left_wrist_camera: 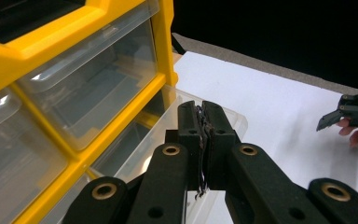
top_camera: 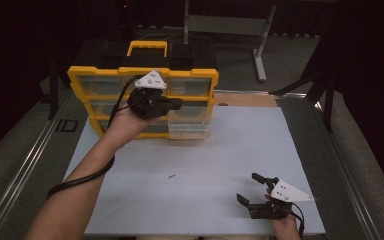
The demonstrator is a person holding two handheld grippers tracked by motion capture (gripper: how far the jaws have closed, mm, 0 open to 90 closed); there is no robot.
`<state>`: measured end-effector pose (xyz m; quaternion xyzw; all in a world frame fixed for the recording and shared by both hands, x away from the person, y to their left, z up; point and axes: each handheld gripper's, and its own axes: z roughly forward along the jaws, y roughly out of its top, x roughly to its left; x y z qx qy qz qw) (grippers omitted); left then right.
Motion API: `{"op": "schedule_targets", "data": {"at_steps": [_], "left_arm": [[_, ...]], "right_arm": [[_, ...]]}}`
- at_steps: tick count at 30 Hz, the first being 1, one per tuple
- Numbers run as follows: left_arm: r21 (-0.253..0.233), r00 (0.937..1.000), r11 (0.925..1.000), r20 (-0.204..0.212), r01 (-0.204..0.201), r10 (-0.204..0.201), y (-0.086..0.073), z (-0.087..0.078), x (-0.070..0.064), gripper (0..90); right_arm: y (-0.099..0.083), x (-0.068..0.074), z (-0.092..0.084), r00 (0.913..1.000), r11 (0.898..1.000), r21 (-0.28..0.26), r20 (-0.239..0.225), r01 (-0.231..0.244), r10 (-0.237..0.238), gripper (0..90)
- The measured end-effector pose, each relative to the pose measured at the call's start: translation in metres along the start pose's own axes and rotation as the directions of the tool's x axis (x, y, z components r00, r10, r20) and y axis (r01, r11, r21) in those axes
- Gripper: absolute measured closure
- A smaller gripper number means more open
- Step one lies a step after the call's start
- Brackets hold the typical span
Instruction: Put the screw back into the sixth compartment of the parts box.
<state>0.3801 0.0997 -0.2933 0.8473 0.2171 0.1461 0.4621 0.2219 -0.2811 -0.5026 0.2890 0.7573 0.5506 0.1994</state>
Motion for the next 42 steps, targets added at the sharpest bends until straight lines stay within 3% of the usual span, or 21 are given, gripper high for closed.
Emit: {"op": "schedule_targets", "data": {"at_steps": [18,29,36,40,42], "left_arm": [[0.111,0.9998,0.9936,0.000,0.021,-0.022,-0.015,0.037,0.002,88.5],[0.195,0.9991,0.9800,-0.020,0.040,-0.037,-0.027,0.056,0.010,88.3],[0.208,0.9984,0.9765,-0.020,0.055,-0.052,-0.029,0.059,0.014,87.5],[0.204,0.9981,0.9770,-0.019,0.061,-0.059,-0.028,0.057,0.013,74.0],[0.201,0.9980,0.9775,-0.016,0.063,-0.061,-0.028,0.056,0.012,73.9]], "right_arm": [[0.000,-0.001,-0.001,1.0000,1.000,-0.006,0.000,-0.005,0.005,11.3],[0.000,-0.002,-0.001,0.9999,1.000,-0.006,-0.001,-0.013,0.013,11.3],[0.000,-0.002,-0.001,0.9999,1.000,-0.006,-0.005,-0.015,0.015,11.3],[0.000,-0.002,-0.001,0.9999,1.000,-0.005,-0.006,-0.014,0.014,11.3],[0.000,-0.002,-0.001,0.9999,1.000,-0.006,-0.006,-0.014,0.014,11.3]]}}
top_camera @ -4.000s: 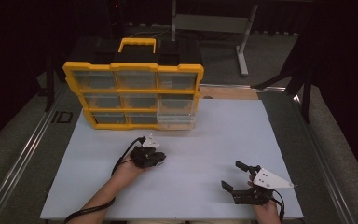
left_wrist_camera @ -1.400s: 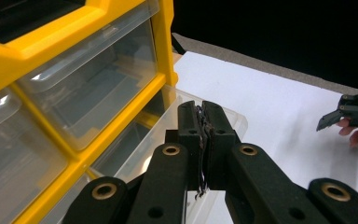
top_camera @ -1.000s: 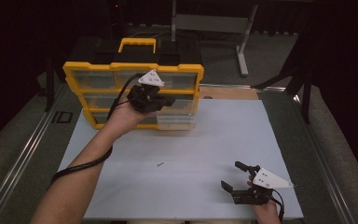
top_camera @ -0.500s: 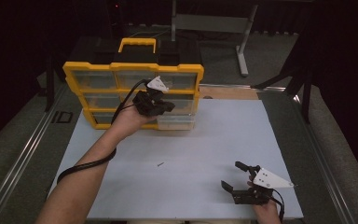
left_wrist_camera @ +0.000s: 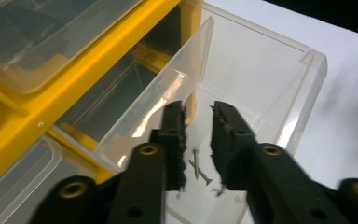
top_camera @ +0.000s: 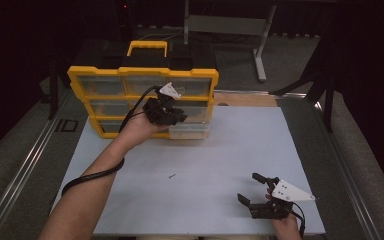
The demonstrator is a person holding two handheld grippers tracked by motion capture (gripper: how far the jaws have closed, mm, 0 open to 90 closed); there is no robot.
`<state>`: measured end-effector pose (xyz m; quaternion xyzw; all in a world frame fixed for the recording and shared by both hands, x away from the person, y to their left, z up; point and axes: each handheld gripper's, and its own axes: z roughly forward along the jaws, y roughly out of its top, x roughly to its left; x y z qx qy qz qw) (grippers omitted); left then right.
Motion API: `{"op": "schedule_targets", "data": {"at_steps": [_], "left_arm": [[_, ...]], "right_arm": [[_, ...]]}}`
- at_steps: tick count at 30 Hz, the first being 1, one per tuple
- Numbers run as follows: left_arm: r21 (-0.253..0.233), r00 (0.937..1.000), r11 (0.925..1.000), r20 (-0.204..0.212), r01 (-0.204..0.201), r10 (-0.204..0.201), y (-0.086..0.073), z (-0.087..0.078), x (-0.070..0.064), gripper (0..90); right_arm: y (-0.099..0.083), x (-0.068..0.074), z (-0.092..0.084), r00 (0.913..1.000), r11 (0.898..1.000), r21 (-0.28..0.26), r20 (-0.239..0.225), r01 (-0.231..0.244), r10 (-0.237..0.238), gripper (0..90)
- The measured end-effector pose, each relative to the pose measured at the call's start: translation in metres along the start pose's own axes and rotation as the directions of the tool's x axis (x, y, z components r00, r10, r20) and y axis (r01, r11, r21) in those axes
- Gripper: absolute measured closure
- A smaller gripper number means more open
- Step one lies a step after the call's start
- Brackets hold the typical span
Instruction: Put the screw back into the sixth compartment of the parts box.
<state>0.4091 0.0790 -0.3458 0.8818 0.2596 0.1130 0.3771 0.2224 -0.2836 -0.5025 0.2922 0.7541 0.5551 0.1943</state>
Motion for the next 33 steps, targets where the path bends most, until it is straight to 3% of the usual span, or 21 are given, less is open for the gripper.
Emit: {"op": "schedule_targets", "data": {"at_steps": [1,10,13,17,23,28,33], "left_arm": [[-0.006,1.0000,1.0000,-0.001,0.004,-0.004,0.000,-0.001,0.000,68.8],[-0.096,0.9996,0.9950,0.017,0.025,-0.023,-0.001,-0.029,-0.004,52.2],[-0.118,0.9996,0.9926,0.015,0.028,-0.026,-0.004,-0.038,-0.004,36.0],[-0.132,0.9994,0.9908,0.022,0.030,-0.028,-0.012,-0.046,-0.006,27.5],[-0.153,0.9994,0.9877,0.022,0.030,-0.027,-0.024,-0.055,-0.013,18.5],[-0.175,0.9988,0.9836,0.026,0.046,-0.042,-0.036,-0.059,-0.018,16.4],[-0.168,0.9989,0.9849,0.025,0.043,-0.039,-0.050,-0.057,-0.024,16.1]], "right_arm": [[0.000,0.000,0.000,1.0000,1.000,0.001,0.001,0.000,0.000,11.3],[0.000,0.000,0.000,1.0000,1.000,0.000,0.001,0.003,-0.003,11.3],[0.000,0.000,0.000,1.0000,1.000,0.001,0.001,0.002,-0.002,11.3],[0.000,0.000,-0.001,1.0000,1.000,-0.001,0.003,0.002,-0.002,11.3],[0.000,0.001,0.000,1.0000,1.000,0.002,0.002,0.003,-0.003,11.3],[0.000,0.001,0.000,1.0000,1.000,0.003,0.002,0.004,-0.004,11.3],[0.000,0.001,0.000,1.0000,1.000,0.002,0.002,0.002,-0.002,11.3]]}}
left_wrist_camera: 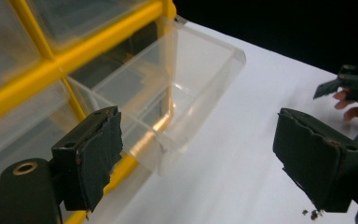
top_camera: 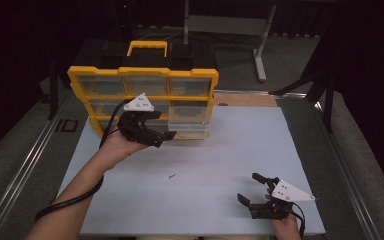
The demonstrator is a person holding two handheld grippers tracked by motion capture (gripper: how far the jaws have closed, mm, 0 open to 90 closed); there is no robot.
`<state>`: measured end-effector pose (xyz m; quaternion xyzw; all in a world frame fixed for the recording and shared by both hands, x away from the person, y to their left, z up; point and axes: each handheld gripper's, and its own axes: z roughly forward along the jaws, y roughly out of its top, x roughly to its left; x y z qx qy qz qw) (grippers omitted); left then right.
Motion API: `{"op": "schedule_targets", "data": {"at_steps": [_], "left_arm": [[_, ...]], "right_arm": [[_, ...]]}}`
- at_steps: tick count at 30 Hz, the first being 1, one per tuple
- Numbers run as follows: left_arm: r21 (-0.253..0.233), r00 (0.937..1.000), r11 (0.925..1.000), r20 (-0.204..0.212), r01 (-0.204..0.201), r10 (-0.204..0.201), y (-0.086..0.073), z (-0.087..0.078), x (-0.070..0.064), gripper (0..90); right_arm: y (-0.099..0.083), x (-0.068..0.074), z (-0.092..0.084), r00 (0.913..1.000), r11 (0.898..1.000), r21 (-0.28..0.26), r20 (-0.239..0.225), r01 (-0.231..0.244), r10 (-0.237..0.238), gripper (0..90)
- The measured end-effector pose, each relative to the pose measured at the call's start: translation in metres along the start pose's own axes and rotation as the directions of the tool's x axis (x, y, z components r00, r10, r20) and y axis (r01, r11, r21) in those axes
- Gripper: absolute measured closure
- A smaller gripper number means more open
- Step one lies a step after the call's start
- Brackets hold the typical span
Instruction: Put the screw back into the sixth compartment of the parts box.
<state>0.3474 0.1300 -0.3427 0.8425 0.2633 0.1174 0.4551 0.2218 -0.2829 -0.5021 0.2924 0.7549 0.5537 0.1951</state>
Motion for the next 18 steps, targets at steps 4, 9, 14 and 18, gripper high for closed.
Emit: {"op": "schedule_targets", "data": {"at_steps": [4,9,14,18], "left_arm": [[-0.001,1.0000,1.0000,0.003,-0.007,0.007,-0.011,-0.001,-0.004,16.1],[-0.005,0.9999,1.0000,0.013,0.000,0.000,-0.026,-0.001,-0.011,16.2],[-0.002,0.9994,1.0000,0.032,0.009,-0.009,-0.039,0.002,-0.013,16.2],[0.013,0.9990,0.9998,0.042,0.016,-0.017,-0.056,0.010,-0.018,16.2]], "right_arm": [[0.000,0.000,0.000,1.0000,1.000,-0.001,-0.002,0.003,-0.003,11.3],[0.000,0.000,0.000,1.0000,1.000,0.000,-0.003,0.001,0.000,11.3],[0.000,0.001,0.001,1.0000,1.000,0.001,-0.002,0.007,-0.007,11.3],[0.000,0.001,0.001,1.0000,1.000,0.002,-0.002,0.007,-0.007,11.3]]}}
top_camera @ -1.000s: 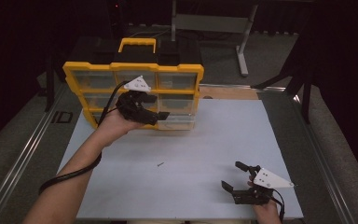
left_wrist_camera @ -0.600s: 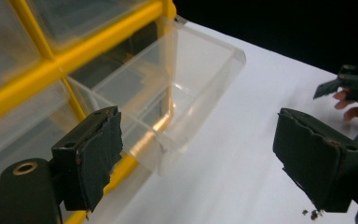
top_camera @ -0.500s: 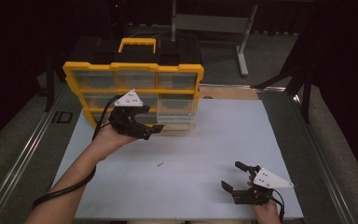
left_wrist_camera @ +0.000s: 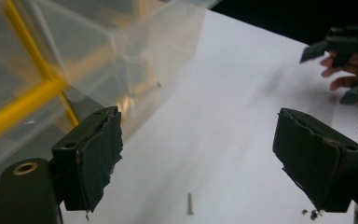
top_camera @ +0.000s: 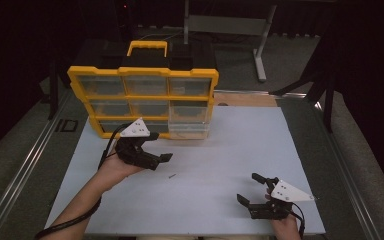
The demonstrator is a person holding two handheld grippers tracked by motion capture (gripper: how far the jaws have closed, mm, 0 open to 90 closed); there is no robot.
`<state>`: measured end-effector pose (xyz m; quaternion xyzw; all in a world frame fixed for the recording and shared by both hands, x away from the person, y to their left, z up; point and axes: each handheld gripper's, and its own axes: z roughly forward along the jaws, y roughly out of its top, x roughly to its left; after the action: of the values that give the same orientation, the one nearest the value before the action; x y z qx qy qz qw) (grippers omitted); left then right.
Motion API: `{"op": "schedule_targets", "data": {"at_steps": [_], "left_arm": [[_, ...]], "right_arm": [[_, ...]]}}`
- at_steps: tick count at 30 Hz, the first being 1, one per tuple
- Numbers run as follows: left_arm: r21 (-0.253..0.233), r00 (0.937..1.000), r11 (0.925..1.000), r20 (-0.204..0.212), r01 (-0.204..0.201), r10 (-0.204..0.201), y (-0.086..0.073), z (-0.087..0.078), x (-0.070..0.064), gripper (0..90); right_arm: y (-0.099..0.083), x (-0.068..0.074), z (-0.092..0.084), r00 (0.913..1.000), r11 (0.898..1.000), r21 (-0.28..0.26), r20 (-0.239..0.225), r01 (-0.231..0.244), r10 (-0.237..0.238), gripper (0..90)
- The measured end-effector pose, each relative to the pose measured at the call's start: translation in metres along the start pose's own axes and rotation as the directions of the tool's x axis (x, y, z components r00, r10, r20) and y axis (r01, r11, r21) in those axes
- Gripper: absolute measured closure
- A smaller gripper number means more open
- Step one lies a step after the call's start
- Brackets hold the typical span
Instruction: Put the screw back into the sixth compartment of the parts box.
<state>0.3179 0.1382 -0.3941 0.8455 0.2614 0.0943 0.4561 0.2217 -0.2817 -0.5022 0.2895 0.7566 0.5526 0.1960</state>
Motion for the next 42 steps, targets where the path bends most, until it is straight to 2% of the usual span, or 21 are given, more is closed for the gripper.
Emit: {"op": "schedule_targets", "data": {"at_steps": [12,20,23,26,27,28,29,34,40,42], "left_arm": [[0.050,0.9980,0.9987,0.063,0.000,-0.003,-0.025,0.025,-0.008,17.1],[0.105,0.9970,0.9945,0.077,-0.002,-0.006,-0.039,0.046,-0.010,19.5],[0.116,0.9956,0.9932,0.094,-0.009,-0.002,-0.044,0.051,-0.009,29.1],[0.142,0.9958,0.9897,0.091,-0.015,0.002,-0.047,0.055,-0.009,37.3],[0.160,0.9967,0.9868,0.081,-0.022,0.009,-0.051,0.060,-0.008,37.3],[0.172,0.9965,0.9850,0.083,-0.007,-0.008,-0.052,0.063,-0.007,43.1],[0.178,0.9965,0.9841,0.082,-0.003,-0.012,-0.054,0.065,-0.006,44.3],[0.226,0.9983,0.9741,0.059,-0.012,-0.002,-0.062,0.077,-0.004,54.3],[0.279,0.9982,0.9601,0.060,-0.023,0.006,-0.072,0.090,-0.001,66.9],[0.283,0.9984,0.9589,0.056,-0.020,0.004,-0.074,0.092,0.000,70.0]], "right_arm": [[0.000,0.000,0.000,1.0000,1.000,-0.002,-0.003,0.000,0.000,11.3],[0.000,0.000,0.000,1.0000,1.000,0.002,-0.006,-0.001,0.001,11.3],[0.000,0.000,0.001,1.0000,1.000,0.004,-0.008,0.001,-0.001,11.3],[0.000,0.000,0.001,1.0000,1.000,0.005,-0.009,-0.001,0.001,11.3],[0.000,0.000,0.001,1.0000,1.000,0.005,-0.010,0.000,0.000,11.3],[0.000,0.001,0.001,1.0000,1.000,0.005,-0.010,0.000,0.000,11.3],[0.000,0.001,0.001,0.9999,1.000,0.006,-0.010,-0.001,0.001,11.3],[0.000,0.001,0.001,0.9999,1.000,0.004,-0.010,0.001,-0.001,11.3],[0.000,0.001,0.002,0.9999,1.000,0.006,-0.013,0.000,0.000,11.3],[-0.001,0.001,0.001,0.9999,1.000,0.006,-0.014,-0.001,0.001,11.3]]}}
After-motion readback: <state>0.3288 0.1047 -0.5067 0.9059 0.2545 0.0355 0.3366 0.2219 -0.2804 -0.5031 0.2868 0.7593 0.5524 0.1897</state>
